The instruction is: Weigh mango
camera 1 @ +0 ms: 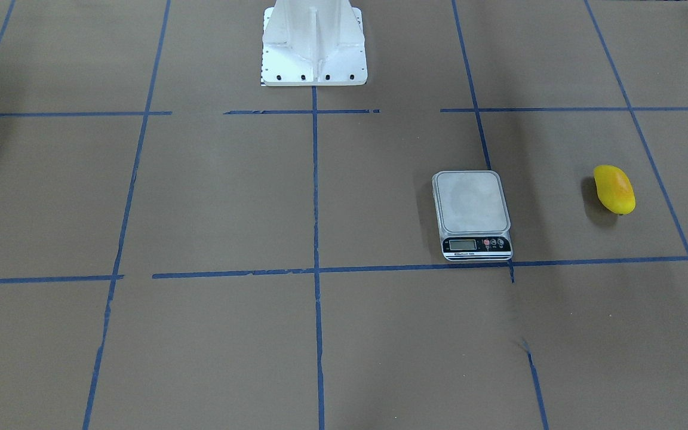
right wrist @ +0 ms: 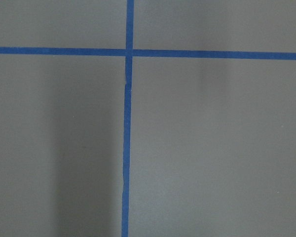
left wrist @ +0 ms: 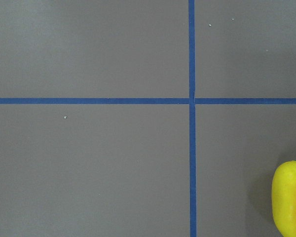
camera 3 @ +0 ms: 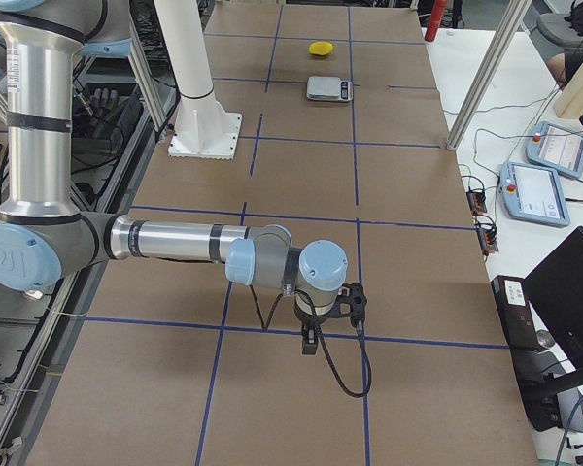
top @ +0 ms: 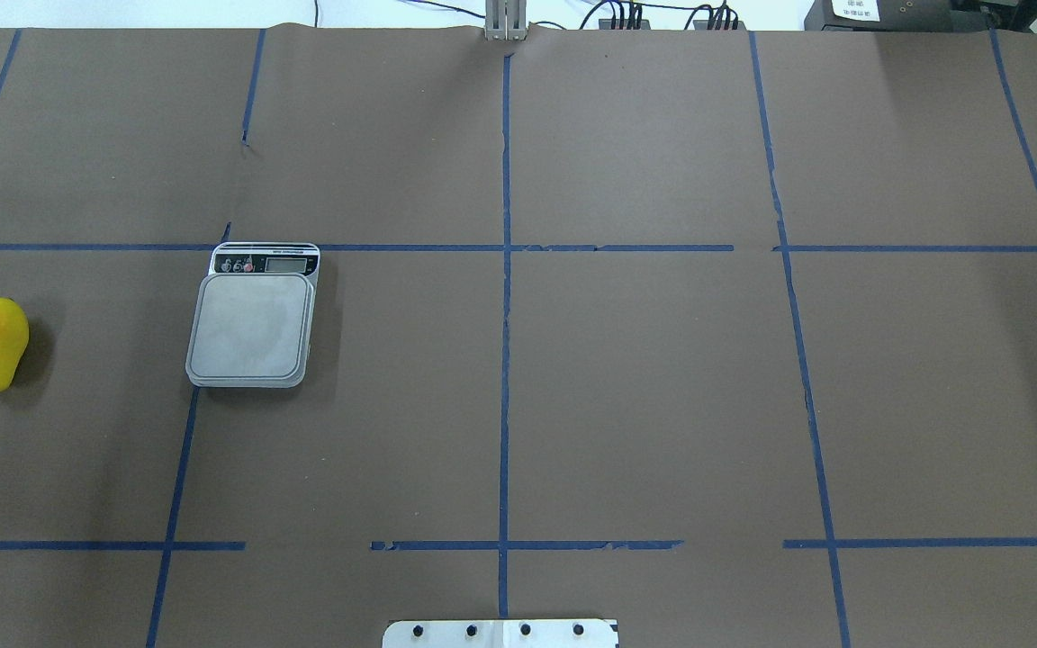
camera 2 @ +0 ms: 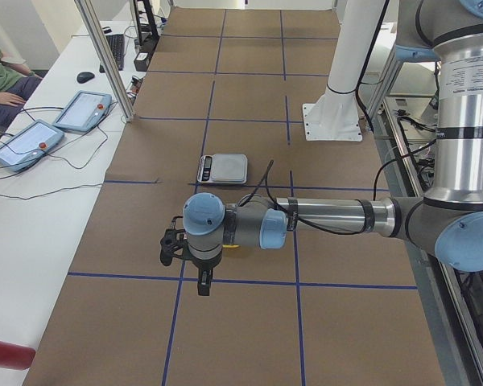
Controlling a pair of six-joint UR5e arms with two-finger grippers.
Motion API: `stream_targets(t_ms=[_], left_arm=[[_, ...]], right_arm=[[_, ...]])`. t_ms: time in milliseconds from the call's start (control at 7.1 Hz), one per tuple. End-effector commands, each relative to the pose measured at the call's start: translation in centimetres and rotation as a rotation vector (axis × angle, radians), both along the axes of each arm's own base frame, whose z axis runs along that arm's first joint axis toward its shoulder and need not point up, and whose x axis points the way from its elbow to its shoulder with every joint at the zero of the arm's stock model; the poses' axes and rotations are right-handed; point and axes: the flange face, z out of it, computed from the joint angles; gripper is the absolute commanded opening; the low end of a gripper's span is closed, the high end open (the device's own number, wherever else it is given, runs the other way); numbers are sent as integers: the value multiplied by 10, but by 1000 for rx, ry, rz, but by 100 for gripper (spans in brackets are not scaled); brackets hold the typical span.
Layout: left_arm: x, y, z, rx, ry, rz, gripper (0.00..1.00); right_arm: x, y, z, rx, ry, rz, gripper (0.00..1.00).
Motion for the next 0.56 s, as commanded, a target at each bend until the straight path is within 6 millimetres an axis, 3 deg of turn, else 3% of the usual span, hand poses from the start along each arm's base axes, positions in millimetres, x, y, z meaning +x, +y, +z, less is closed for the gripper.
stream_targets(t_ms=[0,141,423], left_arm=[[17,-8,-28,26,4,-21,100],[65,-13,-43,20,35,-58,100],[150,3,-43,-1,51,-119,100]], right_arm=[[0,0,0,1,0,0,100],[0,0,0,-1,0,0,100],[0,0,0,1,0,0,100]])
